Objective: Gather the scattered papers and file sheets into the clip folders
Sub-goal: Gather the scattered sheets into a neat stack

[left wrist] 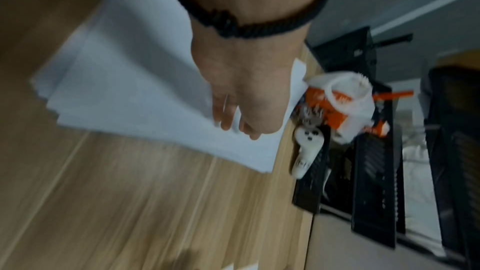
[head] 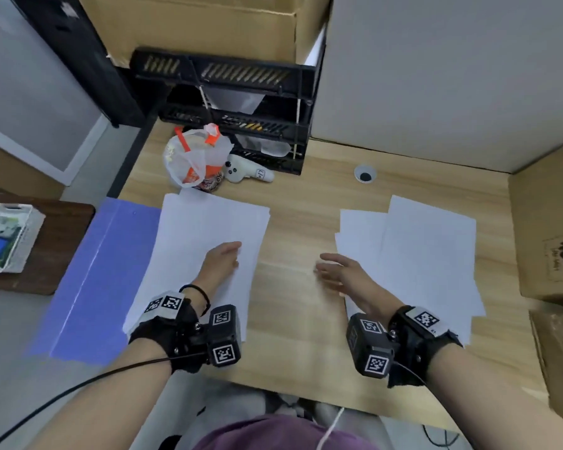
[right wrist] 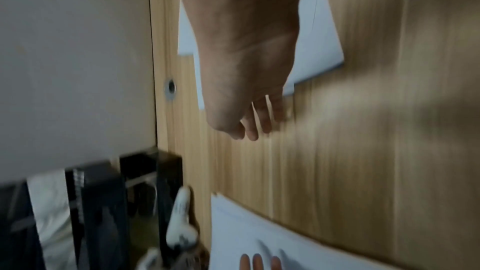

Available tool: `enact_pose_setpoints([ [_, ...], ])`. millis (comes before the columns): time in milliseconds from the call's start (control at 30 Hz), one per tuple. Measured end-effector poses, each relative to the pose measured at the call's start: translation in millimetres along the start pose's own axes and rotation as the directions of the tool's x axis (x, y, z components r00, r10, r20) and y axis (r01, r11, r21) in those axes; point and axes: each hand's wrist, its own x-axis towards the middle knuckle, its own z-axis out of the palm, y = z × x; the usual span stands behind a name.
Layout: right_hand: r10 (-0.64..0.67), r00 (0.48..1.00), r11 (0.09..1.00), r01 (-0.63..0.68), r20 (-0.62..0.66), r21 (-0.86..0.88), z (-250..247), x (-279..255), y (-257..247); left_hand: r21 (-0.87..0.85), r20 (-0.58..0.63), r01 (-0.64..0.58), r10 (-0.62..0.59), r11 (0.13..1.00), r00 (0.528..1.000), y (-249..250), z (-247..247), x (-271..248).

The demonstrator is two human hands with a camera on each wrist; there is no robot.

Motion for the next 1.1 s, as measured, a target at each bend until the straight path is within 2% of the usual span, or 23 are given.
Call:
enact_pose_setpoints([
  [67,-0.017,0.982,0.998,0.029,-0.189,0.061,-43,-6,11,-0.063,0.088,0.040,-0.034,0.997,0.996,8,34,6],
  [167,-0.012,0.881,0.996,0.054,-0.472,0.076,-102,-17,32,-0.053,0.180,0.094,-0.083,0.994,0.980,17,77,12],
  [233,-0.019,0.843,1.000,0.024,-0.538,0.003,-133,-25,43,-0.019,0.231,0.105,-0.098,0.994,0.968,23,101,12],
  [333,0.000,0.862,0.992,-0.063,-0.506,-0.107,-162,-31,61,0.025,0.295,0.110,-0.113,0.994,0.949,32,128,8],
  [500,0.045,0.893,0.992,-0.092,-0.449,-0.084,-164,-31,79,0.122,0.365,0.138,-0.174,0.983,0.915,29,158,9],
  [700,0.047,0.967,0.981,-0.092,-0.250,-0.171,-142,-38,69,0.090,0.333,0.140,-0.162,0.986,0.929,30,183,14],
  [867,0.092,0.989,0.991,-0.103,-0.116,-0.090,-139,-46,57,0.061,0.235,0.065,-0.077,0.996,0.969,26,197,13],
  [1000,0.138,0.990,0.986,-0.137,-0.006,0.091,-136,-46,57,0.116,0.364,-0.025,-0.019,0.993,0.931,22,204,7],
  [1100,0.161,0.985,0.977,-0.169,0.066,0.128,-132,-40,54,0.156,0.385,-0.057,-0.007,0.986,0.923,17,204,3],
])
